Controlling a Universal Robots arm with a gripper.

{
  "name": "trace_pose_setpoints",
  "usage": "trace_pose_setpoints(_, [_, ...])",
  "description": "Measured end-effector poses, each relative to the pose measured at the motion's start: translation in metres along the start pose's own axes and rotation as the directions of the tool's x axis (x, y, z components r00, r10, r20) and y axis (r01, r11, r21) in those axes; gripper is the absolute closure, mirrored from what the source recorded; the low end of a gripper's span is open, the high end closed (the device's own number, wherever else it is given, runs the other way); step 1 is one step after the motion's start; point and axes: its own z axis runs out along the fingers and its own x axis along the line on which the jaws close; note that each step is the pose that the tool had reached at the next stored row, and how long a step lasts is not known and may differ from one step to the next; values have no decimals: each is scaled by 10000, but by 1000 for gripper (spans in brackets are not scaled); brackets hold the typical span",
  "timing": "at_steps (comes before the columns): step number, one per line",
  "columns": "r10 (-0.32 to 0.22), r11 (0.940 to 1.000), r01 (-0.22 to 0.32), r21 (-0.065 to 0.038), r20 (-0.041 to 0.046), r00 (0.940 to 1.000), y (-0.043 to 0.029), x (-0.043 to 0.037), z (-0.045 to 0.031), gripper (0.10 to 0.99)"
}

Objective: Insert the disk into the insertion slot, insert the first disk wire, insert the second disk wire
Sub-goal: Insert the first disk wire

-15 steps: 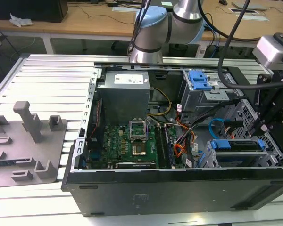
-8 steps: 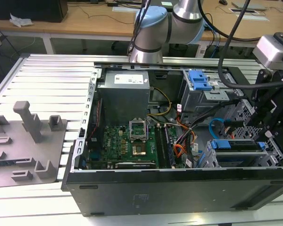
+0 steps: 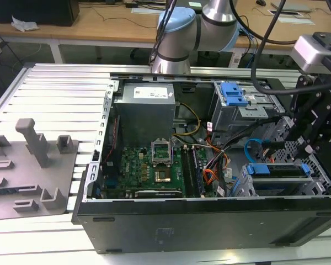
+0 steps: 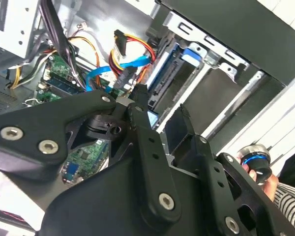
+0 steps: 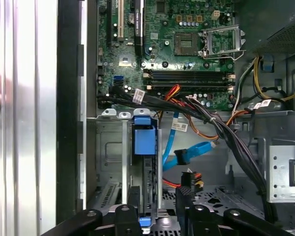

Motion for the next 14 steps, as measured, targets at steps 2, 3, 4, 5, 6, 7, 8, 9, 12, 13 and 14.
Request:
trace_pose_setpoints(2, [0,10000,0,0,0,10000,0,-30,1,663])
trace_pose_setpoints(3, [0,10000,0,1,0,10000,1,-57,1,663])
trace_pose_setpoints(4, [0,10000,0,0,-1,10000,1,-84,1,663])
trace_pose_setpoints(5, [1,10000,-1,0,0,10000,2,-109,2,663])
trace_pose_setpoints(6, [0,10000,0,0,0,10000,2,-124,2,663])
trace_pose_setpoints(7, [0,10000,0,0,0,10000,2,-132,3,663])
trace_pose_setpoints(8, [0,10000,0,0,-1,10000,2,-138,4,663])
trace_pose_setpoints(9, [0,10000,0,0,1,10000,2,-141,5,663])
trace_pose_setpoints(12, [0,10000,0,1,-1,10000,2,-150,24,663])
trace_pose_setpoints(13, [0,10000,0,0,-1,10000,2,-151,31,663])
trace_pose_setpoints(14, [0,10000,0,1,-1,10000,1,-151,44,663])
